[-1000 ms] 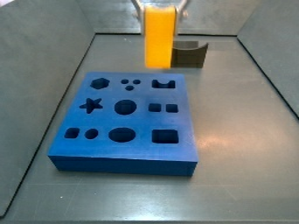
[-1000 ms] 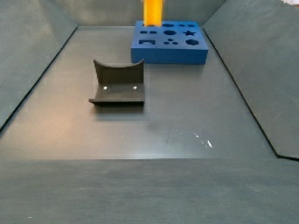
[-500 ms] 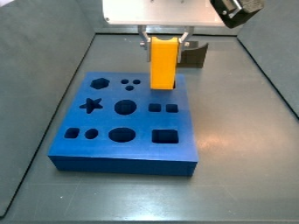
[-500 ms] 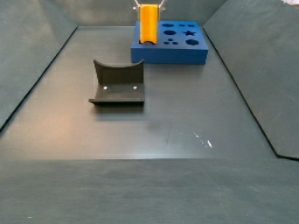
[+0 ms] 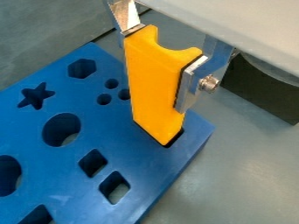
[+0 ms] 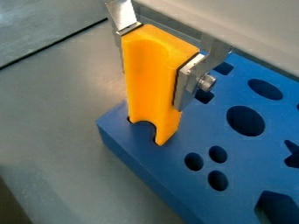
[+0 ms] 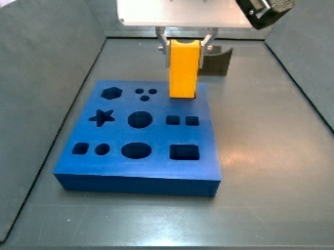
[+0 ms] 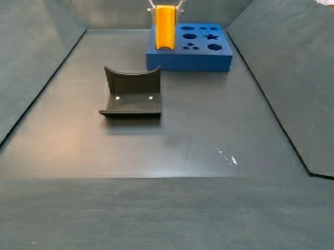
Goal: Insert the arch object.
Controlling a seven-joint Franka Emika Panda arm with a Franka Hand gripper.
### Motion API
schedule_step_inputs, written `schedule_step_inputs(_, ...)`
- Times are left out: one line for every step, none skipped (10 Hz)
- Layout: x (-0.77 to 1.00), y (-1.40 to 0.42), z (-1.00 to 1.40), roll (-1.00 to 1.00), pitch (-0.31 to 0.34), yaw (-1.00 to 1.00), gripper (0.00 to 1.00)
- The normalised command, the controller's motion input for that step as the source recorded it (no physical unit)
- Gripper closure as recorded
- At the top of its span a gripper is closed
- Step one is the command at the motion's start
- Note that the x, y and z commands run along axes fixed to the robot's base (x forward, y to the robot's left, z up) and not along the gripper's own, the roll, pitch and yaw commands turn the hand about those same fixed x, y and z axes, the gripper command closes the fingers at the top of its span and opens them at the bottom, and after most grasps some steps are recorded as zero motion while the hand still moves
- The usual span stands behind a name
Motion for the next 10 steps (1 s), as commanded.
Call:
schedule_step_inputs(0.05,0.03,-0.69,0.07,-0.004,-0.03,1.00)
schedule_step_inputs(0.00,0.00,-0.87,0.01,-0.123,-0.10,1.00)
schedule_step_inputs(0.00,-0.21,-0.73,0.00,-0.116,-0.07,1.00)
schedule_step_inputs(0.10,-0.25,-0.53,0.00,-0.024,-0.03,1.00)
schedule_step_inputs(0.19,-0.16,-0.54,0.02,0.000,0.00,1.00)
schedule_step_inputs(0.21,0.00,-0.64,0.06,0.000,0.06,1.00)
schedule_step_inputs(0.00,0.00,-0.83,0.06,-0.049,0.06,1.00)
schedule_step_inputs(-0.10,0.00,-0.91,0.12,-0.140,0.17,1.00)
schedule_step_inputs(-0.15,0.00,-0.71,0.18,-0.193,0.54,1.00)
schedule_step_inputs(-0.09,0.03,-0.64,0.21,-0.167,0.86,1.00)
